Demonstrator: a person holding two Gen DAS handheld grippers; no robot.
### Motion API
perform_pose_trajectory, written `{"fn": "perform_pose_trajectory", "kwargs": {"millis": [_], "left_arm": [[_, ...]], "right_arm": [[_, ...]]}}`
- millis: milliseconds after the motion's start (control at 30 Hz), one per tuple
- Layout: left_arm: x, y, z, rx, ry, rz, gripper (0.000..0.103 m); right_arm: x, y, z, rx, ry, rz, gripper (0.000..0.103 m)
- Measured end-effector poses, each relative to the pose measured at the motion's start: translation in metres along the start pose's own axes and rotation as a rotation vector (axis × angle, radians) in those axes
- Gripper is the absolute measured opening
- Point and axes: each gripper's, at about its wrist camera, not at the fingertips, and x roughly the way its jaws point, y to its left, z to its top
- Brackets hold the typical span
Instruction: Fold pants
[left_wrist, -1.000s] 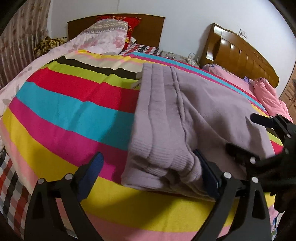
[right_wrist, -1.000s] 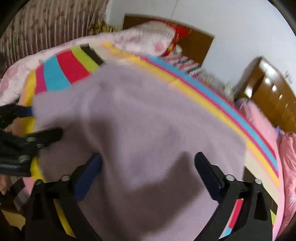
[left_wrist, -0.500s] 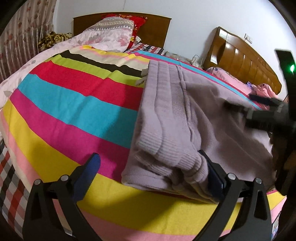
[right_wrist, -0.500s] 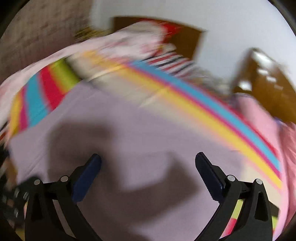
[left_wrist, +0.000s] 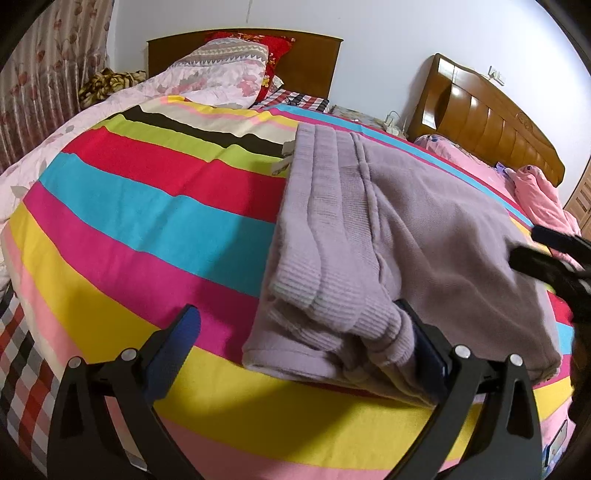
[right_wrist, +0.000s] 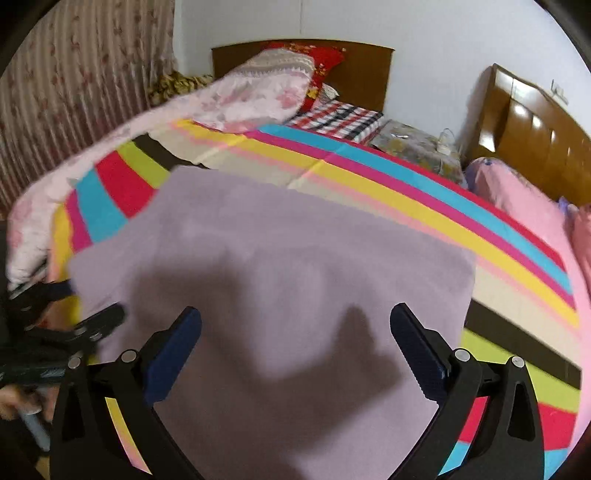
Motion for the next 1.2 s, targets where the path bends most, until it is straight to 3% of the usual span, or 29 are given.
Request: {"fn": "perform_pose_trajectory", "kwargs": {"millis": [133, 300, 433, 567, 633, 667, 700, 767, 833, 1100, 1200], "left_arm": [[0.000, 0.000, 0.000, 0.004, -0.004, 0.002, 0.102], [0.000, -0.001, -0.002, -0.003, -0.012, -0.001, 0.102], [-0.001, -0.002, -0.002, 0.006, -0.023, 0.010, 0.102], [-0.004, -0.006, -0.003, 0.027, -0.039, 0.031, 0.102], [-0.012, -0.013, -0.001, 0.034, -0.040, 0.077, 0.102], [-0.024, -0.018, -0.001, 0.041, -0.070, 0.122, 0.101], [-0.047, -0.029, -0.004, 0.059, -0.161, 0.170, 0.101], [-0.090, -0.048, -0.015, 0.104, -0.317, 0.172, 0.101], [-0.118, -0.061, -0.026, 0.126, -0.384, 0.191, 0.101], [-0.201, -0.078, -0.069, 0.134, -0.543, 0.112, 0.101], [-0.205, -0.080, -0.077, 0.113, -0.540, 0.089, 0.101]], "right_arm": [[0.005, -0.003, -0.026, -0.073, 0.073, -0.114, 0.098], [-0.016, -0.028, -0.045, 0.150, -0.014, -0.091, 0.098], [-0.016, -0.012, -0.071, 0.098, 0.011, -0.096, 0.098], [-0.046, -0.010, -0.090, 0.158, -0.031, -0.085, 0.098], [-0.062, -0.003, -0.095, 0.152, -0.090, -0.111, 0.098], [-0.077, 0.003, -0.101, 0.156, -0.141, -0.114, 0.098], [-0.089, 0.006, -0.107, 0.168, -0.180, -0.111, 0.098], [-0.113, 0.013, -0.120, 0.214, -0.263, -0.099, 0.098], [-0.125, 0.017, -0.126, 0.240, -0.312, -0.100, 0.098], [-0.171, 0.037, -0.163, 0.364, -0.477, -0.147, 0.098], [-0.177, 0.037, -0.165, 0.381, -0.514, -0.182, 0.098]]}}
